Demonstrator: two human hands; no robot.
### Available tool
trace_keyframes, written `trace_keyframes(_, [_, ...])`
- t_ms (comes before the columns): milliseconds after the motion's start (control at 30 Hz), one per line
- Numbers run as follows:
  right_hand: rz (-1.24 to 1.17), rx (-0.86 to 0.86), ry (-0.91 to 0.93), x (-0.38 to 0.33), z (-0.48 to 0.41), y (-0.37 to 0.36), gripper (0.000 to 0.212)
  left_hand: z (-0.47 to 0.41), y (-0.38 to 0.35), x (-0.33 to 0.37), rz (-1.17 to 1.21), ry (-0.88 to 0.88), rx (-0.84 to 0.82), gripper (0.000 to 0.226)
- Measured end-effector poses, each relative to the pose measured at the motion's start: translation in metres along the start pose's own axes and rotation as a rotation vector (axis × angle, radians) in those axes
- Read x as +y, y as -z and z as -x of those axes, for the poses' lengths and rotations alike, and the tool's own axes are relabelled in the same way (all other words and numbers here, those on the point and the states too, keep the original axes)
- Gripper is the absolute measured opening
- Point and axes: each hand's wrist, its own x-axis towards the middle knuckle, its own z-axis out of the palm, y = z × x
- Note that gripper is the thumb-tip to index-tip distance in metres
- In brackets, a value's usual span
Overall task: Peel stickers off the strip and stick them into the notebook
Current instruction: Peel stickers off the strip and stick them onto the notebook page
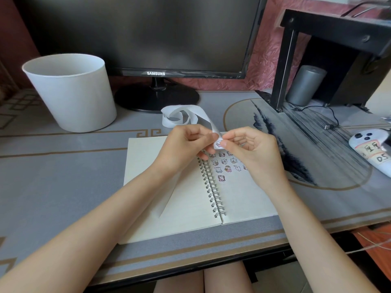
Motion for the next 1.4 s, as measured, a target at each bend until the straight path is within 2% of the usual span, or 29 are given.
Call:
trace_keyframes(467, [0.131,-0.039,0.006,0.005,0.001,0.001,0.013,-0.001,-0.002,0.000,0.012,0.050,0.023,0.017])
trace_keyframes(700, [0.254,-0.066,0.118,0.002,0.007,0.006,0.005,0.000,-0.003,0.001,0.014,0.067,0.042,0.016])
trace_keyframes(833, [0.080,-0.080,-0.009,-0.007,0.014,0.014,0.012,0.000,-0.001,0.003,0.023,0.075,0.069,0.014])
trace_keyframes(900, [0.017,-0.112,-0.116,-0.011,0.017,0.022,0.009,0.000,-0.002,0.003,0.019,0.078,0.072,0.014])
trace_keyframes(1067, [0.035,-0.222,-0.391,-0.007,0.022,0.032,0.003,0.000,-0.002,0.003,0.030,0.085,0.069,0.014])
trace_keyframes(1400, [0.123,-0.192,-0.419,-0.001,0.022,0.022,0.005,0.000,-0.002,0.003,0.024,0.082,0.065,0.014])
